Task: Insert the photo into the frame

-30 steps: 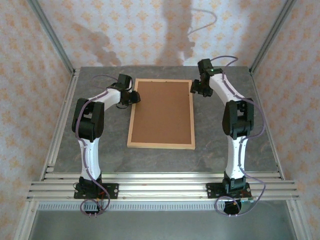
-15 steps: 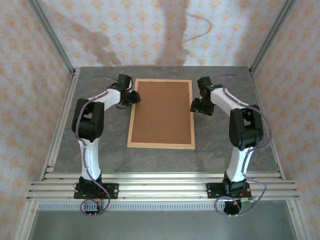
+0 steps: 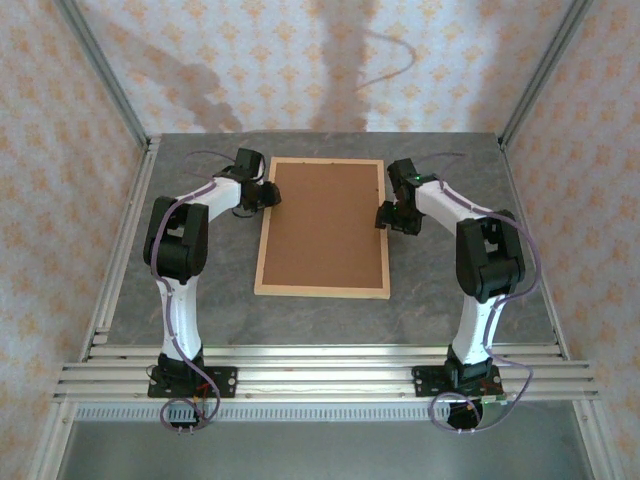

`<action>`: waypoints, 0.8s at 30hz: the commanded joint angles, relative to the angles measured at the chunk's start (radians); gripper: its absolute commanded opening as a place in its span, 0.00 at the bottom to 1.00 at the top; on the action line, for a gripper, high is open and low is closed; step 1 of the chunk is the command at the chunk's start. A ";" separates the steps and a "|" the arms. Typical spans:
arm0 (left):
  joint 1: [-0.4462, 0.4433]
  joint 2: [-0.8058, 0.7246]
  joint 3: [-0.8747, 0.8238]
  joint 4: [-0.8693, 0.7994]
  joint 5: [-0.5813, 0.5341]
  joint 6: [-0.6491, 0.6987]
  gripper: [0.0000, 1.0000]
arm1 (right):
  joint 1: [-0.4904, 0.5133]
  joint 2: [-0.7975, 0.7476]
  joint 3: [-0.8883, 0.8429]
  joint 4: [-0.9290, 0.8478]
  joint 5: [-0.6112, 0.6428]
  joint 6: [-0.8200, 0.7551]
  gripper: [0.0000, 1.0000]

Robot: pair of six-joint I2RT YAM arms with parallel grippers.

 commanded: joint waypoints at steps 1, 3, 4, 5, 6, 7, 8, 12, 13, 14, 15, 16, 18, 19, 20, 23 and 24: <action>0.002 0.013 -0.037 -0.063 0.004 -0.006 0.39 | 0.004 0.009 -0.003 0.013 0.028 0.010 0.63; 0.002 0.011 -0.039 -0.061 0.007 -0.007 0.39 | 0.003 0.023 -0.006 0.019 0.022 0.012 0.63; 0.003 0.011 -0.039 -0.061 0.006 -0.007 0.39 | 0.004 0.030 -0.009 0.022 0.022 0.011 0.63; 0.003 0.010 -0.040 -0.061 0.005 -0.007 0.39 | 0.002 0.036 -0.014 0.027 0.020 0.013 0.63; 0.002 0.009 -0.040 -0.061 0.005 -0.007 0.39 | 0.002 0.041 -0.017 0.031 0.017 0.013 0.64; 0.003 0.010 -0.041 -0.061 0.005 -0.007 0.39 | 0.003 0.049 -0.019 0.033 0.014 0.013 0.64; 0.002 0.009 -0.042 -0.060 0.006 -0.007 0.39 | 0.003 0.058 -0.018 0.037 0.013 0.015 0.64; 0.002 0.007 -0.044 -0.057 0.009 -0.009 0.39 | 0.002 0.091 -0.022 0.042 0.005 0.020 0.64; 0.002 0.007 -0.046 -0.056 0.009 -0.011 0.39 | 0.003 0.097 -0.027 0.047 0.004 0.024 0.64; 0.002 0.006 -0.048 -0.055 0.010 -0.011 0.39 | 0.004 0.103 -0.029 0.052 -0.001 0.027 0.64; 0.002 0.006 -0.048 -0.055 0.010 -0.011 0.39 | 0.003 0.109 -0.032 0.054 -0.007 0.030 0.64; 0.002 0.006 -0.049 -0.054 0.010 -0.011 0.39 | 0.002 0.118 -0.036 0.056 -0.017 0.035 0.64; 0.003 0.006 -0.051 -0.052 0.012 -0.013 0.39 | 0.005 0.131 -0.041 0.065 -0.033 0.043 0.64; 0.002 0.006 -0.052 -0.050 0.013 -0.014 0.39 | 0.008 0.138 -0.042 0.069 -0.039 0.045 0.64; 0.002 0.006 -0.054 -0.049 0.014 -0.015 0.39 | 0.011 0.144 -0.045 0.073 -0.044 0.050 0.64; 0.001 0.005 -0.061 -0.041 0.017 -0.020 0.39 | 0.015 0.159 -0.047 0.087 -0.065 0.061 0.64; 0.002 0.005 -0.063 -0.041 0.018 -0.020 0.39 | 0.016 0.163 -0.050 0.092 -0.072 0.065 0.64</action>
